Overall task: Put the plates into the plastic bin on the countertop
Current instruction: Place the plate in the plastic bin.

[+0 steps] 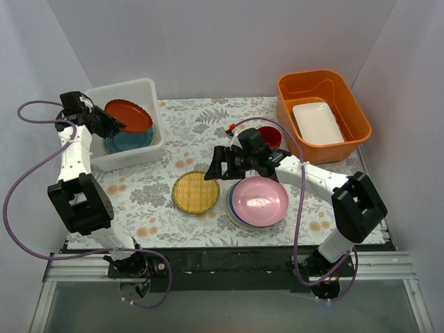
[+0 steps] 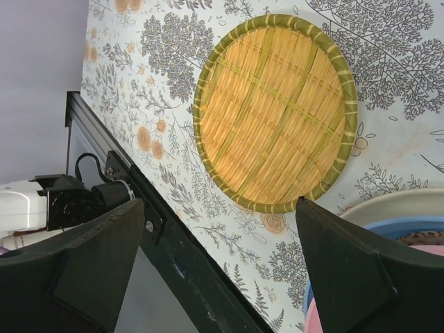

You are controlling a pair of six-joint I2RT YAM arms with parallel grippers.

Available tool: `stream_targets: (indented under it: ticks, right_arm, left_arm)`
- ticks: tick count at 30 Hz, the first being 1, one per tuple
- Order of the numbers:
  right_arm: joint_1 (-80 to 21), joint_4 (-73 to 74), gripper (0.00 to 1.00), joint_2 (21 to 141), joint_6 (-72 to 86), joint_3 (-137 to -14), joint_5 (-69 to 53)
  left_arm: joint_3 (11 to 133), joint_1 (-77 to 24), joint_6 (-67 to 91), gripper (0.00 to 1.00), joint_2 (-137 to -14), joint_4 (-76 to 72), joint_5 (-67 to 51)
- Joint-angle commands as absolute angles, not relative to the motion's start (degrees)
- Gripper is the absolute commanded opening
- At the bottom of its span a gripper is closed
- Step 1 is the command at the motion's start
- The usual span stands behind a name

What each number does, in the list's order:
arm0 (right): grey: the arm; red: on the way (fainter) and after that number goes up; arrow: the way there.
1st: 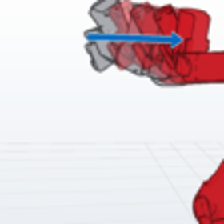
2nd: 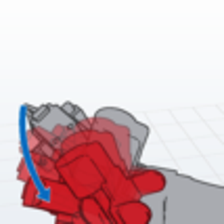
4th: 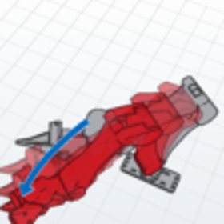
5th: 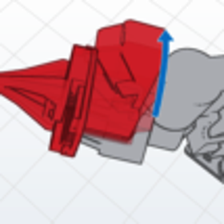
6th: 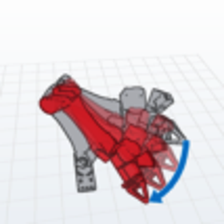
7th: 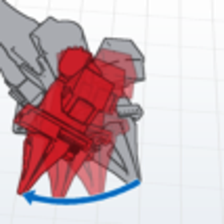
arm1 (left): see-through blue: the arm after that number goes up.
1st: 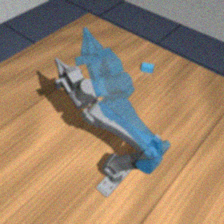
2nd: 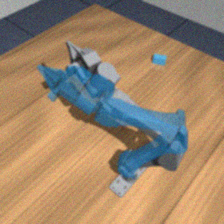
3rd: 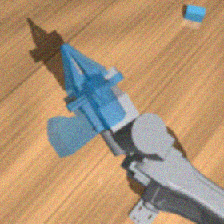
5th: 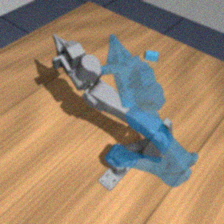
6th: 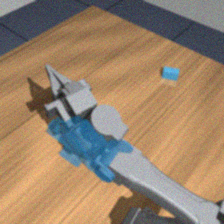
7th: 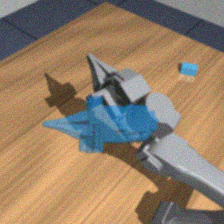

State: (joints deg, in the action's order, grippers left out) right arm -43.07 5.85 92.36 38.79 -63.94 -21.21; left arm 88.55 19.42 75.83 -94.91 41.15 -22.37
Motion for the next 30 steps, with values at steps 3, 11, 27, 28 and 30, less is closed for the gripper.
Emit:
stream_targets:
  ticks: [3,11,27,28,30]
  right_arm:
    - [-42.63,5.96,0.97,92.11,37.45,-63.89,-21.71]
    - [-42.36,6.42,0.96,92.81,37.26,-66.18,-21.53]
    - [-42.36,5.27,0.96,94.92,38.50,-66.97,-22.59]
    - [-42.28,5.19,0.96,95.01,38.50,-66.80,-22.67]
    - [-42.36,5.10,0.96,95.01,38.50,-66.88,-22.94]
  left_arm:
    - [84.91,19.86,75.67,0.00,-96.41,37.54,-23.20]
    - [87.01,19.78,74.89,0.00,-101.42,37.88,-21.36]
    - [86.04,20.30,73.04,0.06,-105.03,37.70,-19.69]
    - [86.04,20.30,72.86,0.16,-105.03,38.05,-19.17]
    - [86.04,20.48,72.25,0.23,-105.03,38.06,-18.81]
